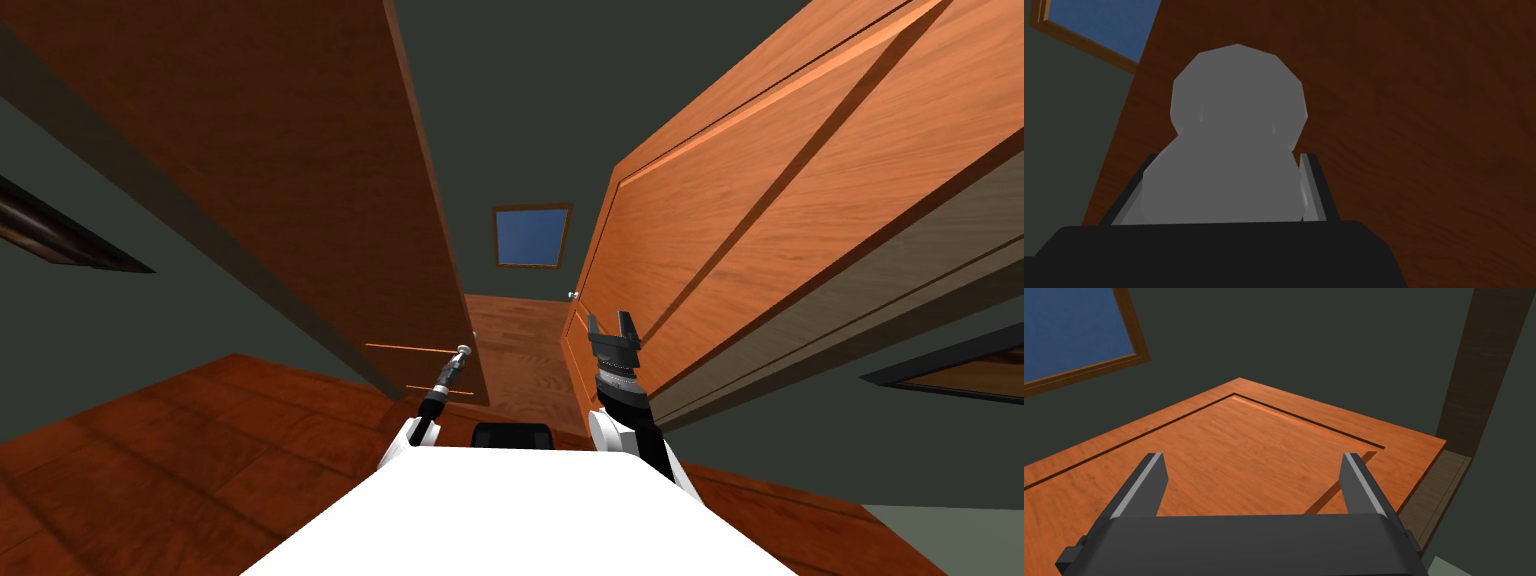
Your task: Push the door open
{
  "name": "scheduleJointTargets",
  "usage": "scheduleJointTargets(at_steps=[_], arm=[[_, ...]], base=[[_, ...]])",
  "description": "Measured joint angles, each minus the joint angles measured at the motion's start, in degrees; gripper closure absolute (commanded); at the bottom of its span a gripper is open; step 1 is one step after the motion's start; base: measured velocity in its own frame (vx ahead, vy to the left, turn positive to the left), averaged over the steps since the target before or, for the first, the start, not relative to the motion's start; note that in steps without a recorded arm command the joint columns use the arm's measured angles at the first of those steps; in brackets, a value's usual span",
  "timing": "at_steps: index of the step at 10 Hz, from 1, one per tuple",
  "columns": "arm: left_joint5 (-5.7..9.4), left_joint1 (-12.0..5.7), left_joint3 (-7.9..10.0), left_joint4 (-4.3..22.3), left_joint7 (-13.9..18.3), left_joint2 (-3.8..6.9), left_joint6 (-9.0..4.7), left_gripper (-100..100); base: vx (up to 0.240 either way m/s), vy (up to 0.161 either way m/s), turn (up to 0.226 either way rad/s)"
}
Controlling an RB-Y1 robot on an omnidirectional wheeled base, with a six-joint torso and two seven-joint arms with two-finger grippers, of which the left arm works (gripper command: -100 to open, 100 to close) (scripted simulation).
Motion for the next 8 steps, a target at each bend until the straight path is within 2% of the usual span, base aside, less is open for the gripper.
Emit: scheduleJointTargets(at_steps=[1,2,4,7,8], arm=[[0.41,-0.57,0.32,1.05,1.13,0.38,-0.34,100],[0.72,-0.49,0.46,0.71,2.85,0.53,-0.25,100],[1.82,-1.63,1.38,2.68,4.86,0.72,-0.84,100],[1.95,-0.6,1.22,0.81,7.55,0.42,-0.3,100],[2.55,-0.99,1.66,1.51,8.87,0.59,-0.34,100]], base=[[0.044,-0.014,-0.029],[0.058,-0.012,-0.036],[0.026,0.002,-0.014],[0.017,0.0,-0.027],[0.033,-0.006,-0.004]])
